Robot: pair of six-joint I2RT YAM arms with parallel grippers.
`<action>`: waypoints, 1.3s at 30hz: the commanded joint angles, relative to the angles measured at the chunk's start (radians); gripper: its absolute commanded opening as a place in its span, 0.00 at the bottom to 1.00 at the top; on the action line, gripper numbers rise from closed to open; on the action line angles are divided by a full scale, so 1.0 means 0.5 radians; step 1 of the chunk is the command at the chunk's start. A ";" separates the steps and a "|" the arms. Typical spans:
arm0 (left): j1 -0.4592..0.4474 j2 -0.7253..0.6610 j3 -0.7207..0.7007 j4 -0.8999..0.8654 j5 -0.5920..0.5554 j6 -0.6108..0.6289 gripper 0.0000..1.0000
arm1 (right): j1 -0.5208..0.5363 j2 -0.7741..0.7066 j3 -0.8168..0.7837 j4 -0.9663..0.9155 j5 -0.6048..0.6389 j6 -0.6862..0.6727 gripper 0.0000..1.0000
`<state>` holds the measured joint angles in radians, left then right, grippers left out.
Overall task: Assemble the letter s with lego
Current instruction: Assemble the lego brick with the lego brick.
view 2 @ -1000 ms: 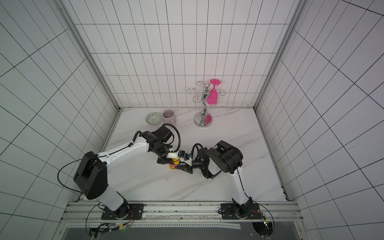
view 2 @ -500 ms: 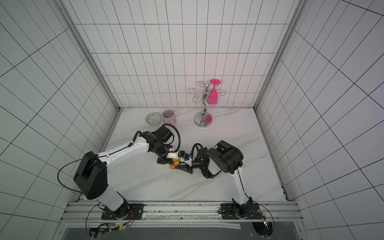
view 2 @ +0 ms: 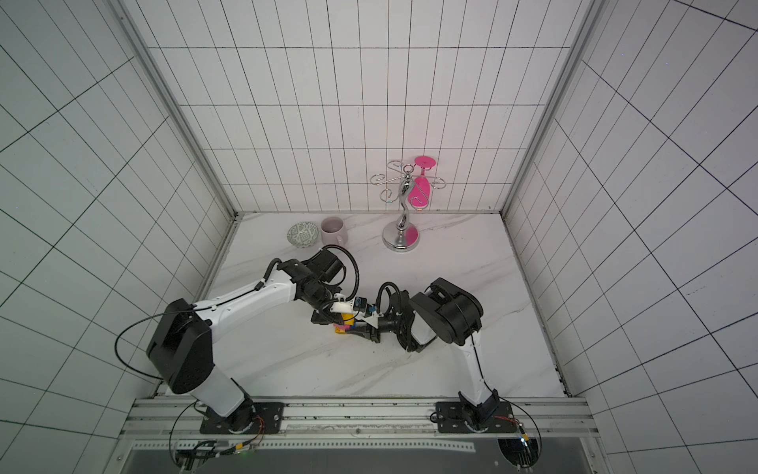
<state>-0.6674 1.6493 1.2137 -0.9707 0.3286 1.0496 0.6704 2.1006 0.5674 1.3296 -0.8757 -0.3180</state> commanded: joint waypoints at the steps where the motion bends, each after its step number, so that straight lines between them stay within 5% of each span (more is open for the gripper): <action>1: -0.066 0.265 -0.147 0.144 -0.033 0.002 0.17 | 0.053 0.078 0.009 -0.196 0.242 -0.272 0.11; 39: -0.065 0.216 -0.171 0.268 -0.093 -0.126 0.26 | 0.057 0.082 0.019 -0.229 0.260 -0.272 0.11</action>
<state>-0.6750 1.6516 1.2003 -0.9382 0.2977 0.9966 0.6724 2.0987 0.5686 1.3254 -0.8612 -0.3225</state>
